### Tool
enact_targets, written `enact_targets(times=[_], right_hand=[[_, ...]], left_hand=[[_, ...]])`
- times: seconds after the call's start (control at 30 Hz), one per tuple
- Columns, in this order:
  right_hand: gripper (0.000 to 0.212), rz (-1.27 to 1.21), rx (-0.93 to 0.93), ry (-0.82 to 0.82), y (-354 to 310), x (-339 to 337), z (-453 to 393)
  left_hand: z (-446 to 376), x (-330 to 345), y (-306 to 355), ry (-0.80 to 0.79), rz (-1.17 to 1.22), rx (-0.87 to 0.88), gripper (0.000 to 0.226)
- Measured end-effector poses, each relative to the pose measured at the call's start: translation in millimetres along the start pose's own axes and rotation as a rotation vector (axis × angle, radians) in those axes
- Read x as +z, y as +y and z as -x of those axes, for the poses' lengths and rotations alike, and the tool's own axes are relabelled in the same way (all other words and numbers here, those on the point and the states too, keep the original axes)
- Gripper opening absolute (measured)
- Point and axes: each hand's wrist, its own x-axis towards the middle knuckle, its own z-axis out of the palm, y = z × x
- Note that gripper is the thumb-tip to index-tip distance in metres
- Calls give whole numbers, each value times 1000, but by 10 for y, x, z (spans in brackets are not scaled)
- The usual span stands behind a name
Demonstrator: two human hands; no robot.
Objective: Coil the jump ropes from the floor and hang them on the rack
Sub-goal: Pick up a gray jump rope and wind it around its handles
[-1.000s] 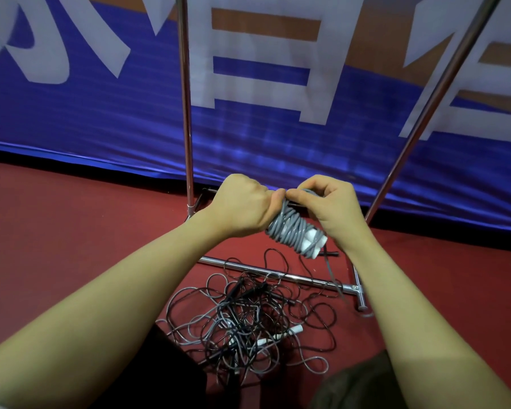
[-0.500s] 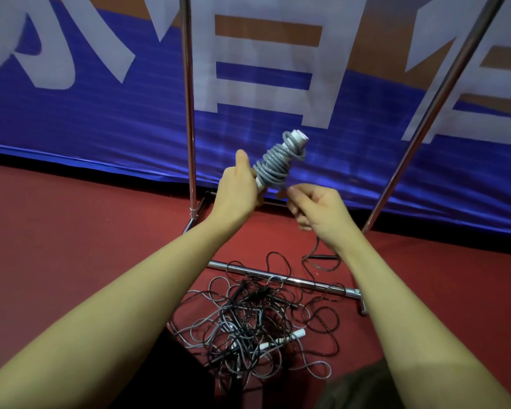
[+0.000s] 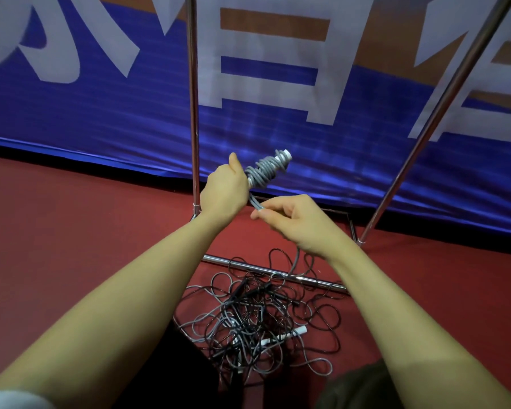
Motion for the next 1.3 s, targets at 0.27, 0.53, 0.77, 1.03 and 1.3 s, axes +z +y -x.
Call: enact_targets(times=[0.27,0.53,0.77,1.03,1.3], right_hand=[[7,221,-38,98,42,-155,30],[9,135,-65,312,91,-293,65],[17,-109,30,437,69,-334,61],[18,-201,35,474,94,-332,88],[16,-199,-40,326,165,-374,100]], left_hand=[[-2,119,-158,4,-530,371,51],[46,155,-158,-12,-675,851,74],[216,-80,30,90,-464,1144,28],[274,-113,21,55,-205,1084,36],[244,-148,28,46,-236,1204,32]])
